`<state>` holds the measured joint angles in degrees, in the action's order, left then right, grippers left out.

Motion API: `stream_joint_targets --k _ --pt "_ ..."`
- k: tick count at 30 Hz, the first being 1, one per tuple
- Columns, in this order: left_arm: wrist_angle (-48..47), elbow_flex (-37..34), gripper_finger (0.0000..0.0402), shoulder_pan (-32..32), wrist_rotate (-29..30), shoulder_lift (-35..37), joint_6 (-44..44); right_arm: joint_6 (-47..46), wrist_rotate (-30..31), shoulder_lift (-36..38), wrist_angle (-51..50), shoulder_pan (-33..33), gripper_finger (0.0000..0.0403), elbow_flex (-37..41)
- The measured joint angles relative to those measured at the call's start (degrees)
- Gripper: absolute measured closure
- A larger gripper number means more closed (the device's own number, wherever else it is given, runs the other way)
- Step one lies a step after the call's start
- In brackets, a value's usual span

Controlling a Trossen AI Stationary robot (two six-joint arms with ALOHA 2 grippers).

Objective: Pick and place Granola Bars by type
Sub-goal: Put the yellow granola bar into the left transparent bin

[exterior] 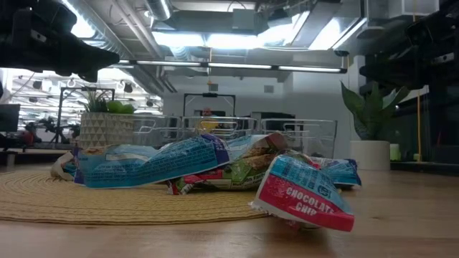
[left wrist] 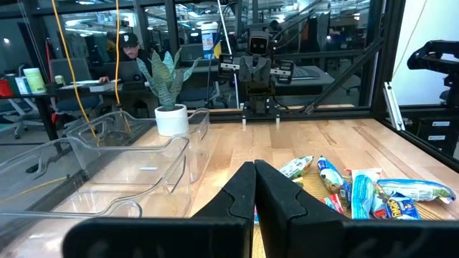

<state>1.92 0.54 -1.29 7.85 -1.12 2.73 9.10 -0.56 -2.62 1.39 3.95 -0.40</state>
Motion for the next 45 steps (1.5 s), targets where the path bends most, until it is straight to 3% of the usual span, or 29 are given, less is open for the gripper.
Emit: stream_joint_targets --k 9,13,24,34,45 --pt "0.1 0.0 0.0400 0.0 0.8 0.0 0.0 -2.3 1.5 0.0 3.7 0.0 0.0386 0.0" --pt "1.6 0.0 0.0400 0.0 4.2 0.0 -0.6 -6.2 3.7 0.0 7.4 0.0 0.0386 0.0" --pt "5.2 0.0 0.0400 0.0 3.0 0.0 -5.6 -18.7 4.0 0.0 14.6 0.0 0.0386 0.0" --pt "5.7 0.0 0.0400 0.0 7.4 0.0 -9.1 -16.2 4.0 0.0 21.7 0.0 0.0386 0.0" --pt "7.0 0.6 0.0400 0.0 12.1 -0.1 -17.5 -19.2 4.0 0.0 21.2 0.0 0.0386 0.0"
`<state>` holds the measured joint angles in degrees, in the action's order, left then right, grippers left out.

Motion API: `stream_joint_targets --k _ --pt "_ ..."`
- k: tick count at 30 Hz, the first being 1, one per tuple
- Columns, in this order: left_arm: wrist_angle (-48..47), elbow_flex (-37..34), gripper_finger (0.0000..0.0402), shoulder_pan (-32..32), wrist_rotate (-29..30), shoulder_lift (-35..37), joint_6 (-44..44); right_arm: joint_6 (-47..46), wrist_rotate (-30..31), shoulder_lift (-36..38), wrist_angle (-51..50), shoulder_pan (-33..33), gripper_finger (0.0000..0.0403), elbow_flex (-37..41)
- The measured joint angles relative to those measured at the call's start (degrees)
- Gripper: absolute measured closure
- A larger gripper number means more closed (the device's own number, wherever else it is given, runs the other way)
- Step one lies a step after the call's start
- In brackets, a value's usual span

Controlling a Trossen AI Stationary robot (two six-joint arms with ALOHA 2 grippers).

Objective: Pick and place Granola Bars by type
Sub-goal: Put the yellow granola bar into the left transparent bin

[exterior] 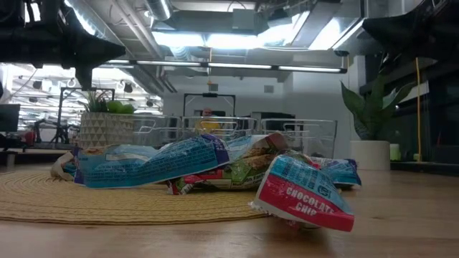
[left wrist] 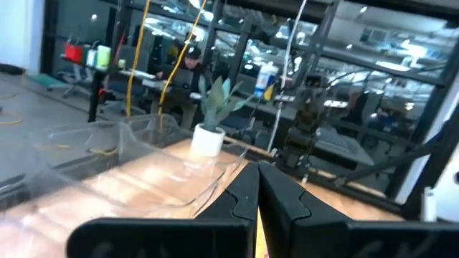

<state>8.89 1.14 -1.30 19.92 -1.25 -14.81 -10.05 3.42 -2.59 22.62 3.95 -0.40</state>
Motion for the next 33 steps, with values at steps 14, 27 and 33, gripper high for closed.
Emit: stream_joint_targets --k 14,27,33 --pt "-19.1 34.5 0.0400 0.0 -7.9 -27.1 3.2 1.3 0.0 0.0 -1.6 0.0 0.0386 0.0" --pt "-36.4 60.0 0.0396 -1.1 -23.1 -54.6 -6.0 4.6 0.0 0.0 -1.7 0.0 0.0386 0.0" --pt "-45.5 60.2 0.0348 -2.9 -25.9 -59.9 -13.9 4.8 0.0 0.0 -1.7 0.0 0.0386 0.0"
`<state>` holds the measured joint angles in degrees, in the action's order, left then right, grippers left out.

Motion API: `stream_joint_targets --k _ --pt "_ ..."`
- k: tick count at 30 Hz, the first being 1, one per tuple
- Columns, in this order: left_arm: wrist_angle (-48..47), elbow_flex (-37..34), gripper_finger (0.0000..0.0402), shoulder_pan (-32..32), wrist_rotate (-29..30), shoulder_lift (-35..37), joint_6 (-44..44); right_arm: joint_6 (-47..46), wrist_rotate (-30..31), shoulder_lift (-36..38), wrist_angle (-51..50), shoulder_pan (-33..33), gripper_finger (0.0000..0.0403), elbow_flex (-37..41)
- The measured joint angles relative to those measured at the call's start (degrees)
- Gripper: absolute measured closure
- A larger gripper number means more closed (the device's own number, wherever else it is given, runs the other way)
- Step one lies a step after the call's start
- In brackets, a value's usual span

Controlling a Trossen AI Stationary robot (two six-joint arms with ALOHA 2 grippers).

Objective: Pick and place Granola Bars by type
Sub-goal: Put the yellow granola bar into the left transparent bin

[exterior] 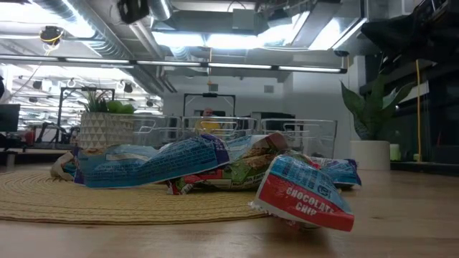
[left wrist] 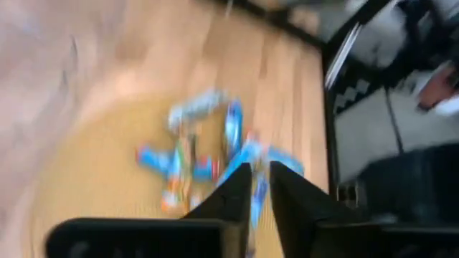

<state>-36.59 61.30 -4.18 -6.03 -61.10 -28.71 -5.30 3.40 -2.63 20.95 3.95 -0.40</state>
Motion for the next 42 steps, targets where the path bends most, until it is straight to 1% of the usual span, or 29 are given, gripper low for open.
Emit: stream_joint_targets --k 3,7,10,13,16,20,30,42 --pt "-1.9 0.0 0.0305 -1.5 0.2 -3.0 -1.6 0.5 0.0 0.0 0.0 0.0 0.0386 0.0" --pt "-2.5 0.0 0.0248 -3.6 2.3 -6.7 -2.0 1.4 0.0 0.0 0.0 0.0 0.0386 0.0" --pt "-2.8 0.0 0.0208 -4.7 4.4 -9.5 -3.9 1.5 0.0 0.0 0.0 0.0 0.0386 0.0" --pt "-3.6 0.0 0.0177 -5.5 5.3 -12.5 -5.3 1.5 0.0 0.0 0.0 0.0 0.0386 0.0" --pt "-5.0 0.0 0.0156 -6.5 5.2 -16.0 -6.0 1.5 0.0 0.0 -0.1 0.0 0.0386 0.0" --pt "-5.9 0.0 0.0144 -7.7 5.3 -20.9 -6.1 1.5 0.0 0.0 -0.8 0.0 0.0386 0.0" --pt "-5.5 0.0 0.0143 -10.1 8.1 -31.5 -9.6 1.5 -0.5 0.0 -1.6 0.0 0.0386 0.0" --pt "-1.0 0.0 0.0144 -12.0 8.5 -37.8 -10.2 1.4 -0.5 0.0 -2.8 0.0 0.0386 0.0"
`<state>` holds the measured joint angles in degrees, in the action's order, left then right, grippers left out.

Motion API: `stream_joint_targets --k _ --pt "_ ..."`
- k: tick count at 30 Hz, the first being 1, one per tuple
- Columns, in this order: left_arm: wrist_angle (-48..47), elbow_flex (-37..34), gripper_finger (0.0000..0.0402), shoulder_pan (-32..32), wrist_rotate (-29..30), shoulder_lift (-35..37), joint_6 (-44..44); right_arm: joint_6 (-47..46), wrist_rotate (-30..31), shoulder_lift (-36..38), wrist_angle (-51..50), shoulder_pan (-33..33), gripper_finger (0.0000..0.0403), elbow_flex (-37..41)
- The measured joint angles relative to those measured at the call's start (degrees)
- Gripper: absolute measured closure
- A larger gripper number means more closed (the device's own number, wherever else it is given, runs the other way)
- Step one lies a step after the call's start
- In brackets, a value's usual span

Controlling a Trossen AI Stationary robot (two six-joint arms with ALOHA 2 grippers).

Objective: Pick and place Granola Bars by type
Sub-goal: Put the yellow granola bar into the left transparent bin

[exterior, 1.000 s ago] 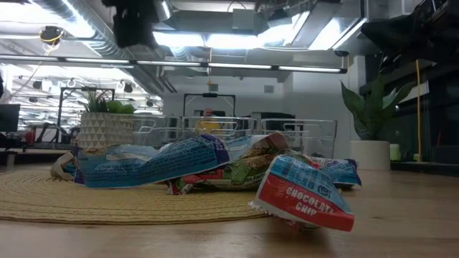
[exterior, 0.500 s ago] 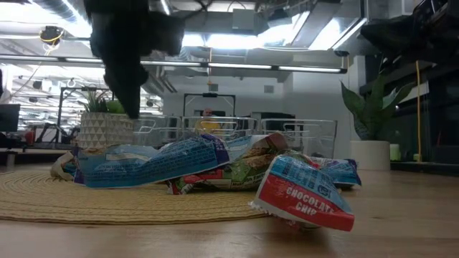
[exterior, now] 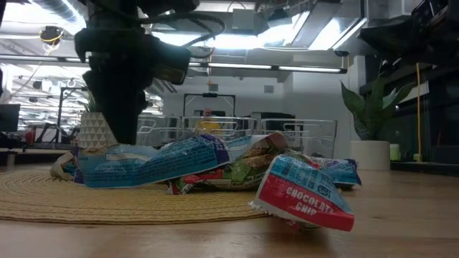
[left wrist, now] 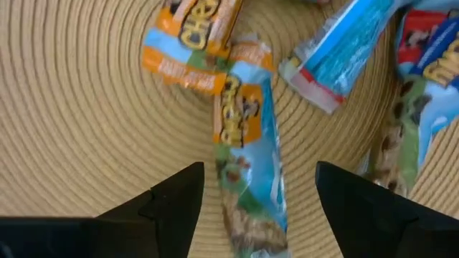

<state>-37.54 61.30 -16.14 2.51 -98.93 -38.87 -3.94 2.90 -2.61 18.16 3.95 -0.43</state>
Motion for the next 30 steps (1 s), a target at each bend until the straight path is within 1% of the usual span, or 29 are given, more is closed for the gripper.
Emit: stream_joint_targets --k 4,9,12,16,22,26,30 --pt "0.2 0.0 0.0144 0.0 2.2 -1.5 -1.3 0.0 0.0 0.0 -0.2 0.0 0.0386 0.0" --pt "0.3 0.0 0.0147 0.1 2.4 -3.0 -1.9 0.0 0.0 0.0 -0.2 0.0 0.0386 0.0" --pt "0.4 0.0 0.0160 0.1 2.2 -3.4 -1.9 0.0 0.0 0.0 -0.2 0.0 0.0386 0.0" --pt "0.5 0.0 0.0195 0.1 2.1 -3.4 -1.9 0.0 -0.1 0.0 -0.2 0.0 0.0386 0.0" --pt "0.5 0.0 0.0262 0.1 -0.5 -3.4 -0.5 0.0 -0.1 0.0 -0.2 0.0 0.0386 0.0" --pt "0.5 0.0 0.0304 0.1 -0.8 -3.4 -0.6 0.1 0.0 0.0 -0.2 0.0 0.0386 0.0" --pt "0.5 0.0 0.0336 0.2 -1.6 -3.2 -1.3 0.1 0.0 0.0 -0.2 0.0 0.0386 0.0"
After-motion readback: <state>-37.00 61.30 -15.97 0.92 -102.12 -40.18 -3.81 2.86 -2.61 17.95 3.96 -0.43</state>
